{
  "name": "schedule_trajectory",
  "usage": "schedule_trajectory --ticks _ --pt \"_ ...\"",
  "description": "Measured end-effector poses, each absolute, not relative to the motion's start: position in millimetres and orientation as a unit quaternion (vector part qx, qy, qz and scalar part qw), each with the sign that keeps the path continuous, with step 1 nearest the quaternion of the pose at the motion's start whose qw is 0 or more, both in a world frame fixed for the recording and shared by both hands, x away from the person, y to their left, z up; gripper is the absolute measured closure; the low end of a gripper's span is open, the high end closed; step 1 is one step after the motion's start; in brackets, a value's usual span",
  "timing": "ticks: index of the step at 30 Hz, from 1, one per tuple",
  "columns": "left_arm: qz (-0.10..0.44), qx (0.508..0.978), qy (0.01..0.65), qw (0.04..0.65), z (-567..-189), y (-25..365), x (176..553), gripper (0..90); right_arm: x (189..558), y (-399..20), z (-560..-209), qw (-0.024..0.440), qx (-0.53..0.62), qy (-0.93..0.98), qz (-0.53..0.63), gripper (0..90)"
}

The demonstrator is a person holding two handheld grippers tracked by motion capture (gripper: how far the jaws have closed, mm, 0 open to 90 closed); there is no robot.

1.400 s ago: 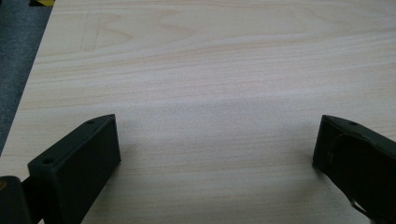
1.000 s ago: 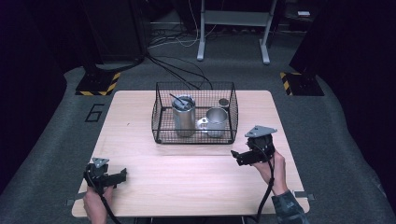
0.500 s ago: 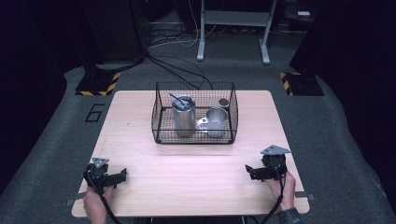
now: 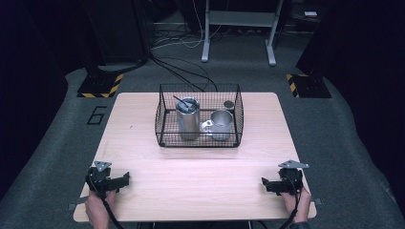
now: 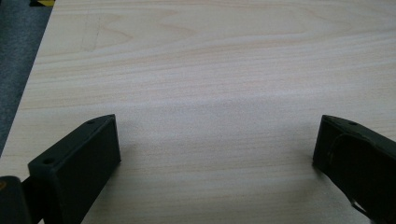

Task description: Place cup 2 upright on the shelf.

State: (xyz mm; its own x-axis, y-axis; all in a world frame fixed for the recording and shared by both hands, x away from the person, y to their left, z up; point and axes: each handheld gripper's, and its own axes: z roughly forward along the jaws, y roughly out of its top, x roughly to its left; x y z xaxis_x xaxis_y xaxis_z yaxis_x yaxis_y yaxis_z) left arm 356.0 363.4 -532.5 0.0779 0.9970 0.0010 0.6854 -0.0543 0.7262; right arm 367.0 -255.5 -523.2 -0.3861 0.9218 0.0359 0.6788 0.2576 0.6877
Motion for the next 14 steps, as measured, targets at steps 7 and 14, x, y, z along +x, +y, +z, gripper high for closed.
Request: schedule_trajectory --ticks 7,14 --pt "0.266 0.676 0.624 0.289 -532.2 363.5 355.8 0.4 364.0 -258.8 -529.4 0.213 0.517 0.764 0.323 0.0" --pt "0.268 0.677 0.623 0.287 -532.1 363.7 355.7 0.4 364.3 -261.1 -530.5 0.218 0.510 0.766 0.326 0.0"
